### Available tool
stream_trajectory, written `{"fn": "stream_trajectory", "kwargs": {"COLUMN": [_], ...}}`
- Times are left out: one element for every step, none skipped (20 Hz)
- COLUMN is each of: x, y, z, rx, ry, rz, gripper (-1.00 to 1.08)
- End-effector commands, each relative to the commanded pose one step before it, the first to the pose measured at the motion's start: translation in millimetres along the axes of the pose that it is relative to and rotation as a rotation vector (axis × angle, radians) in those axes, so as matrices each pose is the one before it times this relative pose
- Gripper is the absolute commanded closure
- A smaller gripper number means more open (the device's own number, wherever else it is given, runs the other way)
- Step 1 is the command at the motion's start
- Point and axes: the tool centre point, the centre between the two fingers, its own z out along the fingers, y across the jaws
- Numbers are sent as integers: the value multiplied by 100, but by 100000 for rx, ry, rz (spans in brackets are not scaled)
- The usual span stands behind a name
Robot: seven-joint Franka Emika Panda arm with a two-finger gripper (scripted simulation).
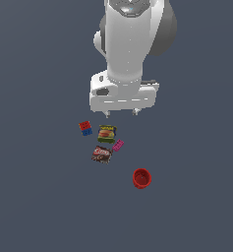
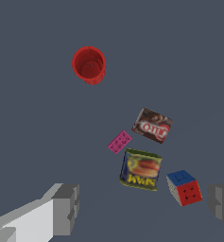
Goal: Pick up a designated object from a clutter of objects.
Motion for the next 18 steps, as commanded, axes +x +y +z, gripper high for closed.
{"fn": "stream_trajectory", "kwargs": {"x": [149, 80, 85, 90, 95, 98, 101, 102, 103, 102, 99, 96, 90, 80, 69, 59, 49, 39], "y": [176, 101, 110, 119, 128, 141, 153, 166, 177, 190, 203, 214, 224, 225, 225, 224, 223, 222], "z": [381, 196, 215, 237, 258, 279, 302, 324, 346, 369, 392, 415, 432, 435, 436, 438, 439, 440], "rx": [-42, -15, -18, -23, -28, -30, -32, -34, -37, -40, -43, -47, -49, -50, -51, -52, -53, -54], "ry": [70, 58, 63, 68, 74, 79, 85, 91, 97, 102, 107, 113, 117, 117, 116, 116, 116, 115], "rz": [-1994, -1046, -1156, -1277, -1398, -1507, -1621, -1733, -1853, -1968, -2086, -2205, -2292, -2302, -2303, -2304, -2305, -2307], "gripper": [-92, -92, -92, -92, -92, -92, -92, -92, -92, -92, -92, -92, -92, -92, -92, -92, -92, -92]}}
